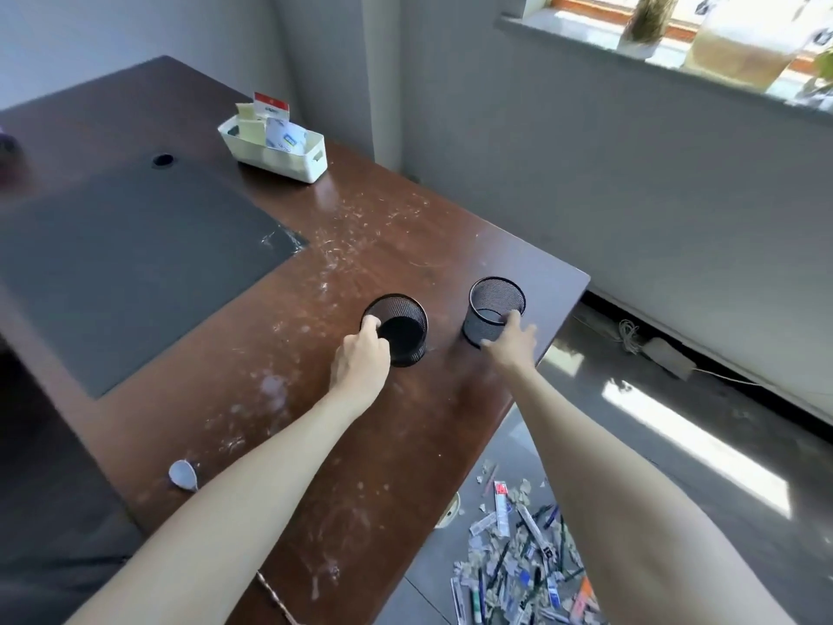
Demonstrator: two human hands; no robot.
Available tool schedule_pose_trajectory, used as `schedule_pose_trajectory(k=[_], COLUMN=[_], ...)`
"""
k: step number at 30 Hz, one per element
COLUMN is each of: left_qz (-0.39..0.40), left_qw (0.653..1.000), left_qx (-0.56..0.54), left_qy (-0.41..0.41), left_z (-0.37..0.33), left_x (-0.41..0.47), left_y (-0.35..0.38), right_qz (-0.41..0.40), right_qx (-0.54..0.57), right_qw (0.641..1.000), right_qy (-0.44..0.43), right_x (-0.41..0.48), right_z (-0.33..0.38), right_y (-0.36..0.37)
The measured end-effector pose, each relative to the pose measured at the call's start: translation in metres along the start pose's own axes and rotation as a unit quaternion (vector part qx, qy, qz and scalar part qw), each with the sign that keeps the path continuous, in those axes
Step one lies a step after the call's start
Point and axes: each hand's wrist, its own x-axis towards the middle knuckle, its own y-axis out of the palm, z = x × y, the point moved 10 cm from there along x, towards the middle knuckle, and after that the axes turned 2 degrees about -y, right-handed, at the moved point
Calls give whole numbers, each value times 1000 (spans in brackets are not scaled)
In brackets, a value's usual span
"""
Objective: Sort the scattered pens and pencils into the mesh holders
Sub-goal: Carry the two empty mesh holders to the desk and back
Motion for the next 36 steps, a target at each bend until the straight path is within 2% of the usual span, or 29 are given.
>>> schedule_pose_trajectory(k=[4, 9, 14, 17, 26, 29, 36], left_qz=[6, 14, 25, 42, 158, 207, 296], left_qw=[1000, 999, 996, 991, 963, 948, 918], left_qx=[4, 13, 11, 24, 56, 60, 96], left_qy=[1, 34, 82, 124, 212, 232, 244], left_z=[9, -11, -63, -102, -205, -214, -187], left_x=[0, -10, -31, -59, -199, -262, -375], left_y=[0, 11, 26, 47, 173, 233, 407], right_qz=[-97, -200, -245, -268, -321, -318, -303], right_qx=[-7, 40, 81, 83, 92, 107, 102], right_qw=[995, 977, 964, 959, 934, 922, 913], right_qy=[-35, -62, -68, -39, 127, 194, 254], right_x=[-12, -43, -70, -91, -181, -221, -281], right_z=[-4, -27, -64, -102, -309, -389, -566], right_y=[-21, -59, -104, -131, -188, -184, -141])
